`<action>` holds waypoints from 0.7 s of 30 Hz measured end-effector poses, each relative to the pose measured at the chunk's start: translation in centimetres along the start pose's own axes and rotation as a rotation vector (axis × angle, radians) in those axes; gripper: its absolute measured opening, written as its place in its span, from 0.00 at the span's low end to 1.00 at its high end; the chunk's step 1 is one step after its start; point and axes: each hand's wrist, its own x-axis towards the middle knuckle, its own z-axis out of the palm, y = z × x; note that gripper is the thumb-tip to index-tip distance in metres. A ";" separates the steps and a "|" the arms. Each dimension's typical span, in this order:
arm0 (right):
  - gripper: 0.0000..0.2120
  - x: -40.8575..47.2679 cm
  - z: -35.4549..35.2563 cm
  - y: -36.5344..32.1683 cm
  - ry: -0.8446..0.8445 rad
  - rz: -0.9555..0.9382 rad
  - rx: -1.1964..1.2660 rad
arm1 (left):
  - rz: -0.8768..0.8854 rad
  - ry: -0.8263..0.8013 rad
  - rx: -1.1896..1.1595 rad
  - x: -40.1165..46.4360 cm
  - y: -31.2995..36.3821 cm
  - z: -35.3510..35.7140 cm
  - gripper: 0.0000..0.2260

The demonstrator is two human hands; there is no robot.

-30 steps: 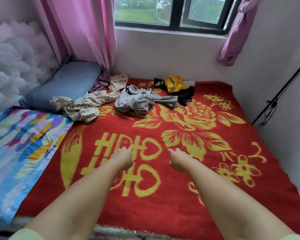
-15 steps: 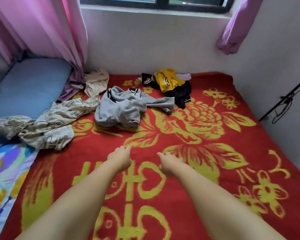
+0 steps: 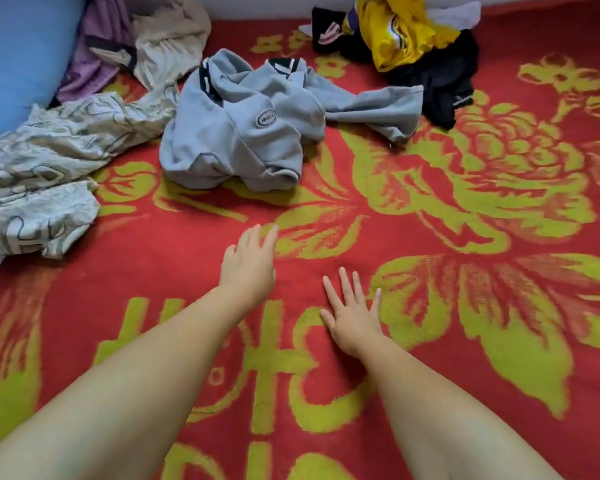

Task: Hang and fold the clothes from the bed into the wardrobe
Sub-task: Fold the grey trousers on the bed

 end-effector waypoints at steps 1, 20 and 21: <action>0.28 0.4 1.7 0.4 0.068 -0.007 -0.028 | -0.001 0.029 0.045 1.4 -0.4 0.8 0.32; 0.28 2.8 5.4 1.1 0.395 -0.011 -0.113 | -0.050 0.213 -0.024 15.5 -6.6 1.2 0.05; 0.28 2.9 5.4 1.2 0.374 -0.008 -0.103 | -0.044 0.191 -0.074 13.9 -5.9 1.7 0.05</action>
